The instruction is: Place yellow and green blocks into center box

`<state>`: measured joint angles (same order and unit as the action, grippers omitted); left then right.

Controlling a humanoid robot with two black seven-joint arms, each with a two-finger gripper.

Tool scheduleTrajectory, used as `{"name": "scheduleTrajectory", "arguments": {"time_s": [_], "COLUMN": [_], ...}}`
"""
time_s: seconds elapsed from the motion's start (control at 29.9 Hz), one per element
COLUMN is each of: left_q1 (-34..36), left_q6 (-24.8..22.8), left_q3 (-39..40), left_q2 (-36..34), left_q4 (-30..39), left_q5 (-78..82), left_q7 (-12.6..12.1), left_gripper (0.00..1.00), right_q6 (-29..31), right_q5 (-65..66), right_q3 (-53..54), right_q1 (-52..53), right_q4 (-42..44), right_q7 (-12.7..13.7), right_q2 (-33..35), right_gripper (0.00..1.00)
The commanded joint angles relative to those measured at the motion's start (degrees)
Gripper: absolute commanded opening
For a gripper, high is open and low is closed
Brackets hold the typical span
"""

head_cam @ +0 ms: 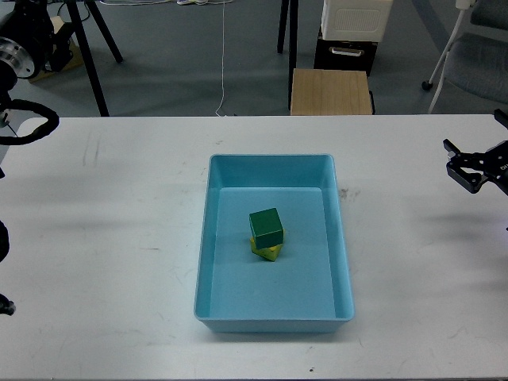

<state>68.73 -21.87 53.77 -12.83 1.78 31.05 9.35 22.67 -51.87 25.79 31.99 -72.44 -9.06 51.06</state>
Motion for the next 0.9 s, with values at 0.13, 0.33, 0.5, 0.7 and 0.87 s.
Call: {"name": "scheduleTrajectory", "arguments": {"time_s": [0.13,0.33,0.5,0.7,0.87], "left_q1": [-7.99,-12.21,-13.79,-14.15,-14.41], "left_q6": [3.15,1.13,-0.36,-1.42,-3.00], "left_q3": [0.37,0.54,-0.16,-0.25,-0.16], "left_q2": [6.84,9.13,10.19,10.63,10.89], "left_q4": [0.07,0.15,0.15,0.15,0.24], "left_q5": [-32.79,-45.88,-52.58,-53.02,-53.46], "left_q7": [-1.88,-0.91,-1.26,-1.70,-1.62], "left_gripper": [1.00,1.00,1.00,1.00,1.00], "right_q6": [0.09,0.00,-0.70,-6.94,-6.24], "right_q5": [-0.59,-2.78,-11.30,-11.41,-9.39], "right_q3": [2.59,5.06,8.83,16.65,20.43], "right_q1": [-0.17,-0.26,-0.17,0.53,1.41], "right_q4": [-0.51,-0.24,3.87,17.75,24.27], "right_q7": [-0.08,-0.78,-0.96,-0.08,4.57], "right_q2": [-0.61,-2.98,-8.68,-20.36,-26.89], "right_gripper": [0.99,0.99,0.99,0.99,0.99]}}
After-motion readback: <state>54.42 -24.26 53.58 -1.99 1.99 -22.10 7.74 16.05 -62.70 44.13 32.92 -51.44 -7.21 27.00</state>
